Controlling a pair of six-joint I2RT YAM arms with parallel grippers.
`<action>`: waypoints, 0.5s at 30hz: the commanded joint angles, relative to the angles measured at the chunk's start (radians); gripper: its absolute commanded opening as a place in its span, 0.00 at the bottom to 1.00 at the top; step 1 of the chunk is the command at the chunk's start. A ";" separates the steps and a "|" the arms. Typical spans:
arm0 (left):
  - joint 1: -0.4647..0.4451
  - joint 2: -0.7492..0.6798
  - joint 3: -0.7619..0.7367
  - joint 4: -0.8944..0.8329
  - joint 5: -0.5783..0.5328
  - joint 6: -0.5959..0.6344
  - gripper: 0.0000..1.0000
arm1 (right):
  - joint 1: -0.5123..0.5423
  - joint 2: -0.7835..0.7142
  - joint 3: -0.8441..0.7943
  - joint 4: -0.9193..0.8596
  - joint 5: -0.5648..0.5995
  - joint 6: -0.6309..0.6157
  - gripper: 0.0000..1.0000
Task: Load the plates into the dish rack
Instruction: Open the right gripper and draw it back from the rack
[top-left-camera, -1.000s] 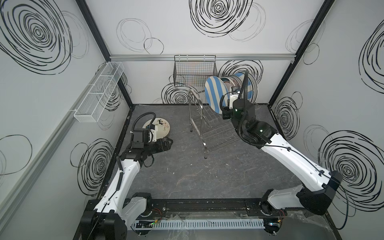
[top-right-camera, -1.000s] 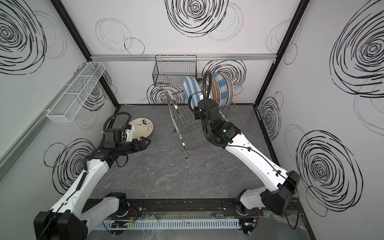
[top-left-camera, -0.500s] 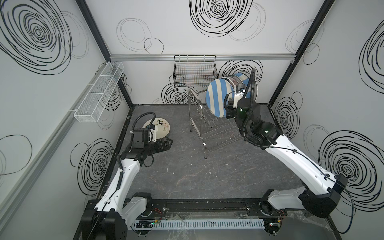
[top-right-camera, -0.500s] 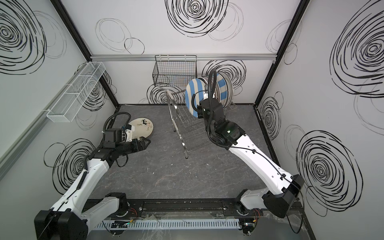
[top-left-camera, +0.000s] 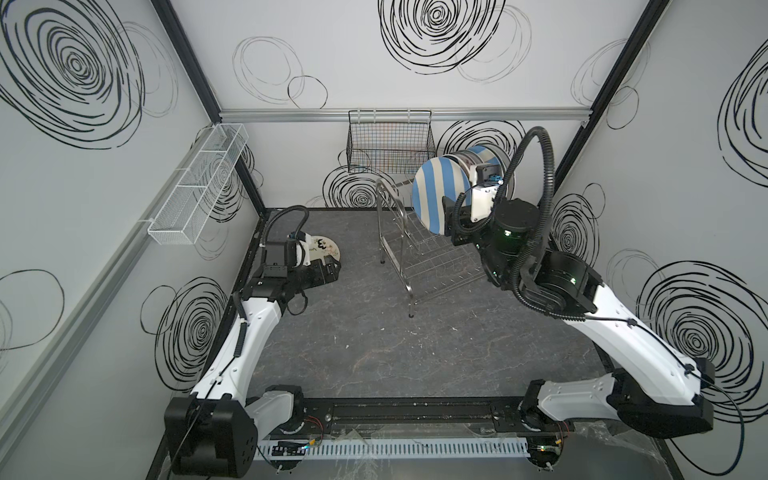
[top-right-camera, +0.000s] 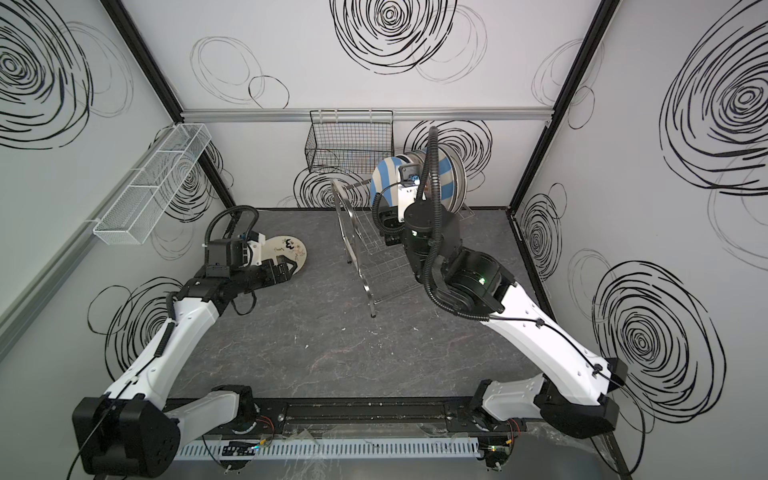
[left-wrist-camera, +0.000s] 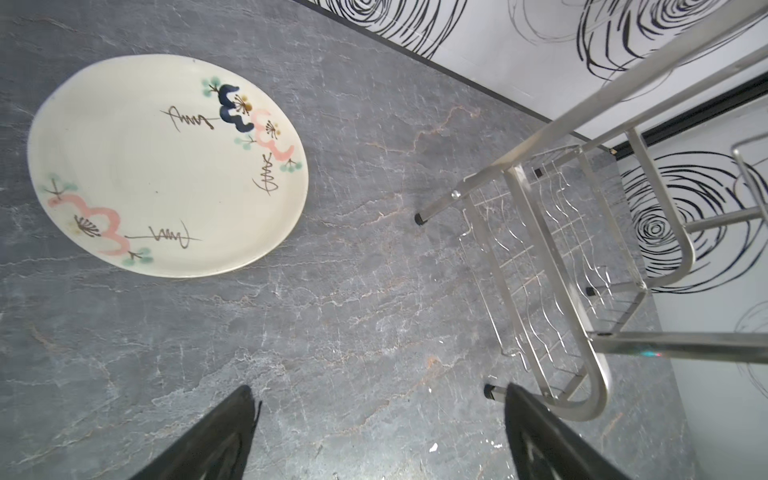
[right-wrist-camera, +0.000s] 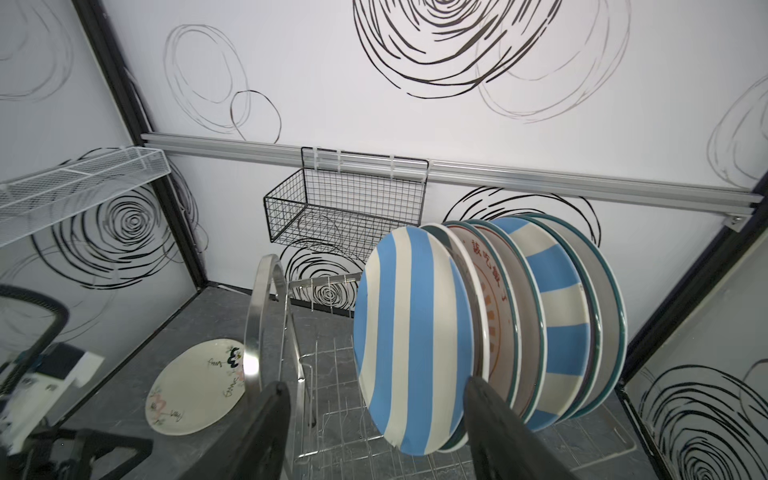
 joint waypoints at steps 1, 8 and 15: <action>0.003 0.047 0.051 0.045 -0.096 0.034 0.96 | 0.003 -0.146 -0.096 -0.052 -0.147 0.063 0.72; -0.016 0.133 0.025 0.156 -0.198 0.044 0.96 | 0.053 -0.441 -0.520 0.062 -0.396 0.232 0.73; -0.018 0.286 0.007 0.260 -0.229 0.005 0.96 | 0.215 -0.580 -0.846 0.148 -0.363 0.398 0.73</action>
